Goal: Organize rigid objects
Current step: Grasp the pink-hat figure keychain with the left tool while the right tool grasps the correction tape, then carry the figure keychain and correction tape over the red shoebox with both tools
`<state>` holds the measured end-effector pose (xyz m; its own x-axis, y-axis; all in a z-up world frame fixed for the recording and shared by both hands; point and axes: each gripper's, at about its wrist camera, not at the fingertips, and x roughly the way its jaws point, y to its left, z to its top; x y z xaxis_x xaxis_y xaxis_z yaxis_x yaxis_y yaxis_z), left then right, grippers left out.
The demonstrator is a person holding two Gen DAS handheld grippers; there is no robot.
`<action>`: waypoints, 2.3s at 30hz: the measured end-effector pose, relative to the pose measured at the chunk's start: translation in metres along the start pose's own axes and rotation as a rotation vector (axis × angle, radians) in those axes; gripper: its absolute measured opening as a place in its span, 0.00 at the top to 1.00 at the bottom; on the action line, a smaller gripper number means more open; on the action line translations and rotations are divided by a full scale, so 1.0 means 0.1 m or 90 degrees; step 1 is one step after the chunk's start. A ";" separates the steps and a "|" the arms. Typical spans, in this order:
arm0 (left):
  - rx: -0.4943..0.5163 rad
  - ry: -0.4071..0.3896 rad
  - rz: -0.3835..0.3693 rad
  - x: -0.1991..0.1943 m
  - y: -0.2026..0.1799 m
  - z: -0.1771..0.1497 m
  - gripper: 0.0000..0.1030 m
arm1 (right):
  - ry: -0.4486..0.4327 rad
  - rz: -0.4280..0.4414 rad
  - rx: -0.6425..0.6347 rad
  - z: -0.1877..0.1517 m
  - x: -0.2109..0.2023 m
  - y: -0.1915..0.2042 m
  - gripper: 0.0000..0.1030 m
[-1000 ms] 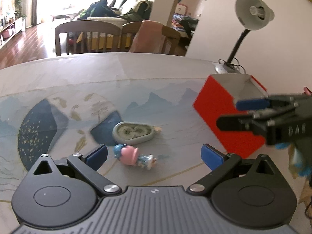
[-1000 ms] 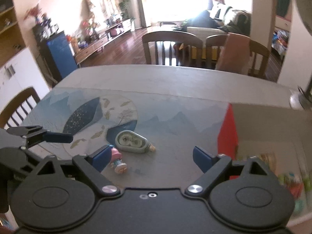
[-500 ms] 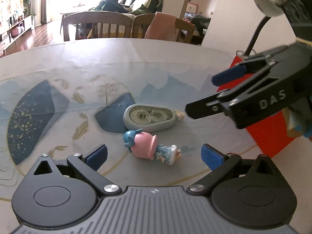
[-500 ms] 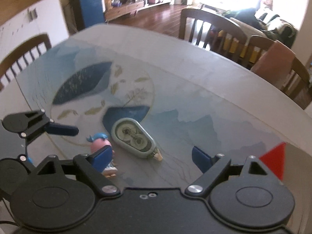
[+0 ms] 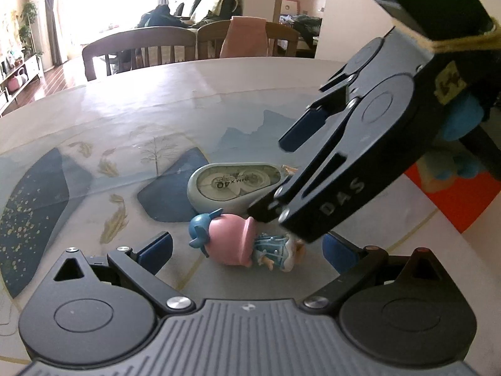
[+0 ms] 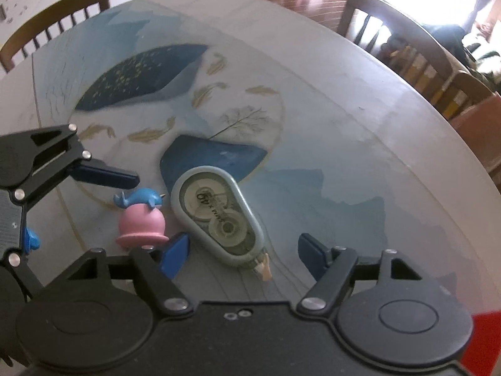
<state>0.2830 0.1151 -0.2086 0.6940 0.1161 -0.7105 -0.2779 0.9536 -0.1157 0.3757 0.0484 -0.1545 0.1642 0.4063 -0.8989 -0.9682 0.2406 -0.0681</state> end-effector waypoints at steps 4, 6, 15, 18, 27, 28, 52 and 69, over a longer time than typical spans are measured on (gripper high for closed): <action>0.020 -0.007 0.001 0.03 -0.02 -0.01 0.01 | -0.011 0.014 -0.008 0.06 0.03 0.01 0.29; 0.023 -0.014 0.000 0.04 -0.01 -0.01 0.02 | -0.017 0.022 -0.005 0.09 0.05 0.01 0.31; 0.037 -0.031 0.015 0.01 -0.01 -0.03 0.23 | -0.046 0.032 0.031 0.13 0.06 0.04 0.48; 0.036 -0.030 0.018 0.02 0.01 -0.03 0.23 | -0.043 0.009 0.069 0.14 0.05 0.05 0.52; 0.024 -0.012 0.023 -0.02 0.03 -0.02 0.23 | -0.042 -0.048 0.205 -0.06 -0.06 0.00 0.53; 0.021 -0.010 0.022 -0.03 0.03 -0.02 0.23 | -0.044 -0.050 0.224 -0.11 -0.09 -0.02 0.53; -0.045 -0.010 -0.034 -0.82 -0.09 0.11 0.24 | -0.143 -0.041 0.412 -0.71 -1.41 0.28 0.53; -0.020 -0.052 -0.066 -1.22 -0.86 0.63 0.24 | -0.218 -0.097 0.458 -1.37 -2.28 0.09 0.53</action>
<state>0.2642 0.0363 -0.0688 0.7718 0.0402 -0.6347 -0.2214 0.9526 -0.2089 0.3041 -0.1627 -0.0095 0.4464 0.5429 -0.7113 -0.5910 0.7758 0.2212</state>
